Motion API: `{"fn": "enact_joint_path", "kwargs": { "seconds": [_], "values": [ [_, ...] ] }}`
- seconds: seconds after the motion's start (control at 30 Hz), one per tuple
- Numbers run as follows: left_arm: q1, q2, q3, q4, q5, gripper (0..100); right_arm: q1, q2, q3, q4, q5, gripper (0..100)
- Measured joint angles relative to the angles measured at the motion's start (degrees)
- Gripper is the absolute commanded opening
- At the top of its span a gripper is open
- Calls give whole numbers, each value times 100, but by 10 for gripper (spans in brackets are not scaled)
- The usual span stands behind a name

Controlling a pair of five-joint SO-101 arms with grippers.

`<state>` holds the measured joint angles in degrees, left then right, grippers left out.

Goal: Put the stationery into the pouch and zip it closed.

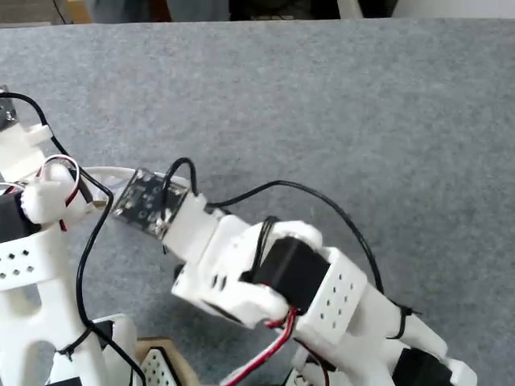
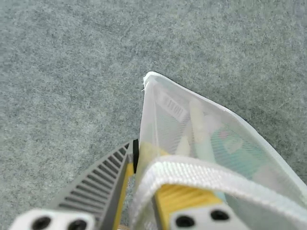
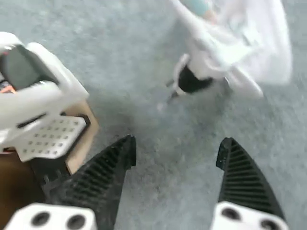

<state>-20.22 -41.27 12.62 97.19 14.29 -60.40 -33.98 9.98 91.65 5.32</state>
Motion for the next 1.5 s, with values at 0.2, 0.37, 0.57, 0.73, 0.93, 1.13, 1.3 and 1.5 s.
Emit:
{"fn": "enact_joint_path", "kwargs": {
  "seconds": [0.2,0.37,0.57,0.73,0.93,1.13,1.3,1.5],
  "values": [
    [0,0,0,0,0,29,-70,0,809,-1178,-26,286],
    [0,0,9,0,0,29,-70,0,1793,-2338,-26,287],
    [0,0,9,0,0,29,149,0,2365,-3253,-35,287],
    [0,0,9,0,0,29,246,0,2453,-3596,-35,283],
    [-18,0,9,0,0,29,264,0,2453,-3622,-35,265],
    [-18,0,9,0,0,29,264,0,2453,-3833,-35,74],
    [-26,0,9,-9,0,29,273,0,2453,-4132,-35,12],
    [-26,0,9,-9,0,29,492,0,2453,-4176,-35,12]
  ]
}}
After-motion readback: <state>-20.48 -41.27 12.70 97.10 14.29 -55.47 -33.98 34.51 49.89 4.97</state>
